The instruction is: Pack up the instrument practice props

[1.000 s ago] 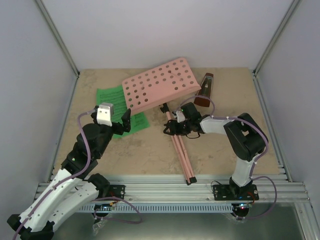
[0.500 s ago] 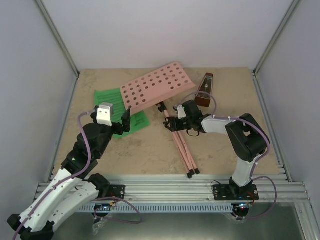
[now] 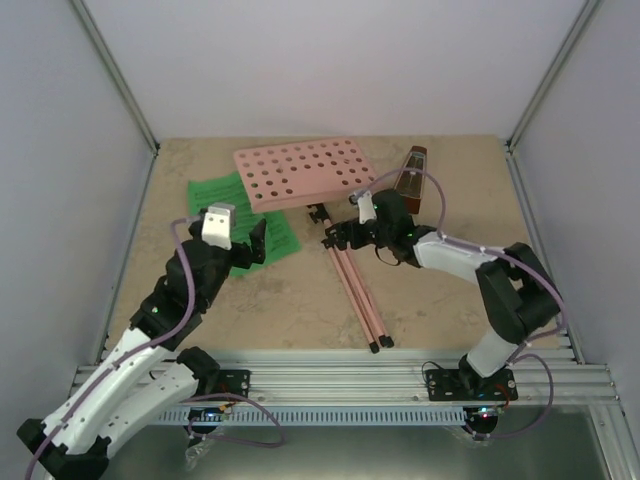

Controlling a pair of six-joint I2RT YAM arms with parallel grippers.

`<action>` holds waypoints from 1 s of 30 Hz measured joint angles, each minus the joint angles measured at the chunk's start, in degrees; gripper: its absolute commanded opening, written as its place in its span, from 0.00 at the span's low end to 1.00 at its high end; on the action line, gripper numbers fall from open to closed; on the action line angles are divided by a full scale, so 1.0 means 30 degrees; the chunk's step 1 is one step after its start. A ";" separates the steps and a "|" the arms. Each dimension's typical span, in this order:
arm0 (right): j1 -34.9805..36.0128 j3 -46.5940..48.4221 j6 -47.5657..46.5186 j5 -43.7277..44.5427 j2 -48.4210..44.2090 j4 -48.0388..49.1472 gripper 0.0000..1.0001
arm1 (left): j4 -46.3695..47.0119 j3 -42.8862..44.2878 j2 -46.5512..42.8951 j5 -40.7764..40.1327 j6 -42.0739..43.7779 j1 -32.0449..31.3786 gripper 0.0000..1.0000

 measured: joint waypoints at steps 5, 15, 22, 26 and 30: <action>-0.0007 -0.1311 -0.0663 0.1931 -0.3111 -0.0066 0.98 | -0.0481 0.0532 0.2579 0.0954 -0.1355 0.0364 0.99; -0.4612 -0.6113 -0.1785 0.3453 -1.0229 -0.0954 0.98 | 0.3730 -0.2011 0.4204 0.3271 -0.5472 0.3468 0.99; -1.2342 -0.8102 -0.1617 0.2528 -1.1271 0.0211 0.98 | 0.7686 -0.5472 0.6768 0.6717 -0.7912 1.2823 0.99; -1.3515 -0.9158 -0.1705 0.4102 -1.1693 0.1741 0.98 | 1.0149 -0.6543 0.7038 0.6390 -0.8189 1.4484 1.00; -1.3515 -1.1599 -0.2295 0.5297 -1.2721 0.5493 0.98 | 1.4061 -0.8612 0.6827 0.5107 -0.7286 1.4528 1.00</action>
